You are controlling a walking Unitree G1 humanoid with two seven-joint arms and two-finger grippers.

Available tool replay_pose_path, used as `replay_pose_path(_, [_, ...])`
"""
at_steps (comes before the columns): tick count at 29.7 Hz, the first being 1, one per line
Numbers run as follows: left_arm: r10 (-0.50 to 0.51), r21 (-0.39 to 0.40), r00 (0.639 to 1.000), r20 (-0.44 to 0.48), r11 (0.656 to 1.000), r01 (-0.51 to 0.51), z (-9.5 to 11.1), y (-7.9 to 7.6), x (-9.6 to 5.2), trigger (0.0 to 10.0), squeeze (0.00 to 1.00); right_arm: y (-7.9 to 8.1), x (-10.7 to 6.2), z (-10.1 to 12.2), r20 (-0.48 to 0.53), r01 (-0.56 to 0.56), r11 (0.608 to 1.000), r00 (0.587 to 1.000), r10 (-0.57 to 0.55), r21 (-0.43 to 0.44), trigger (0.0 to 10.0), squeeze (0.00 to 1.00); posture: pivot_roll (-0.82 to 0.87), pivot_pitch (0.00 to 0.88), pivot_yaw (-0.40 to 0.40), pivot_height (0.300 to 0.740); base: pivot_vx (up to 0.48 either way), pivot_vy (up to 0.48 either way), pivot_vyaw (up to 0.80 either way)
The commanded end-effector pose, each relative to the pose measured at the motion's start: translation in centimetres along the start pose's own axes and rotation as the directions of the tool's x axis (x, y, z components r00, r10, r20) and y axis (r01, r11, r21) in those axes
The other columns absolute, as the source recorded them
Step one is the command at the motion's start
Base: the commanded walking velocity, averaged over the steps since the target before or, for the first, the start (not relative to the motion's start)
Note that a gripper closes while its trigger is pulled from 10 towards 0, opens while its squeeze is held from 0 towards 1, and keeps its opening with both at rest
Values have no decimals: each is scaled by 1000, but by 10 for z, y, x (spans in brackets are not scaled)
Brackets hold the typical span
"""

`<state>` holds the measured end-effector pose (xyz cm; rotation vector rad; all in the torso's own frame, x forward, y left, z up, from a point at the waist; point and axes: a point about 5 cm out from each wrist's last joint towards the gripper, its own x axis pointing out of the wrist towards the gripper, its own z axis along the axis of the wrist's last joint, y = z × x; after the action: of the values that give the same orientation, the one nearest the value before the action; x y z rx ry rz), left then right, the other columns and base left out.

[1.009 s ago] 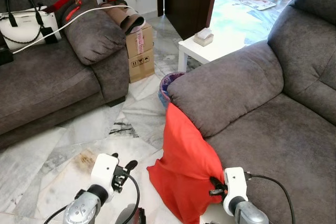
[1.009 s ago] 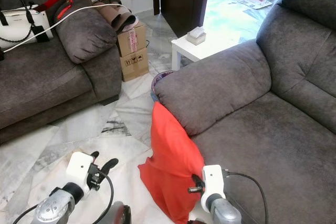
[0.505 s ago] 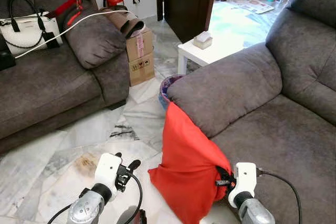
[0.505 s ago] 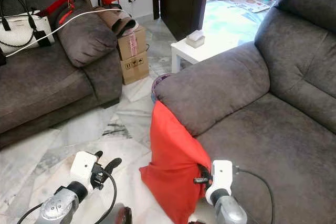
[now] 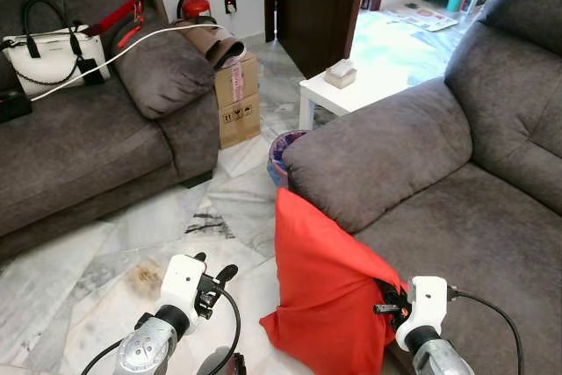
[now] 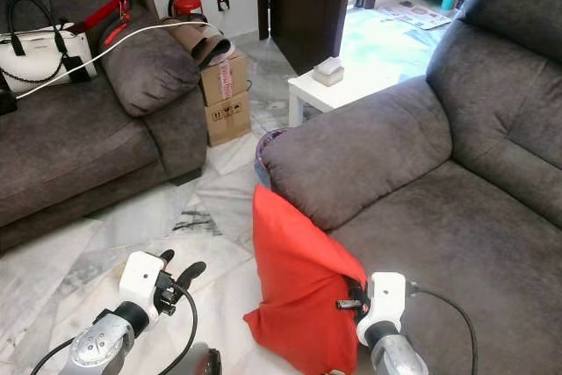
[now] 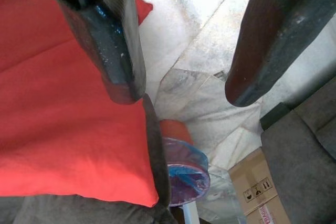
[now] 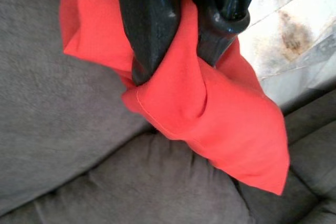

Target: Move the pillow to the sofa from floor

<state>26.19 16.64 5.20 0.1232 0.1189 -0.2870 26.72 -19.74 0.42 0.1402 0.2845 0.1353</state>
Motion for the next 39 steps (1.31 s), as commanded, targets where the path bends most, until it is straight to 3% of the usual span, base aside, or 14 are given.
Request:
replay_pose_path(1, [4,2,1000,-21,1000,-4,-5,2,-2,10000,0,-1,3,12,52,10,1000,999,-9,-7,10000,0,5,104,33,695,0,0,0])
replay_pose_path(7, [-3,5,1000,-19,1000,3,-4,5,-2,10000,0,3,7,18,58,-13,999,998,15,-31,10000,0,6,109,39,740,0,0,0])
replay_pose_path(18, [-6,8,1000,-16,1000,7,-3,7,-2,10000,0,1,7,19,50,-5,999,999,7,-38,10000,0,10,112,43,740,0,0,0])
replay_pose_path(27, [-4,-1,1000,-12,1000,4,-3,8,-2,10000,0,-7,6,13,15,69,998,997,-69,-11,10000,0,5,116,47,740,0,0,0])
replay_pose_path(39, [-11,13,1000,-5,1000,11,0,12,0,10000,0,0,5,3,-14,80,996,997,-80,24,10000,0,5,116,70,740,0,0,-769])
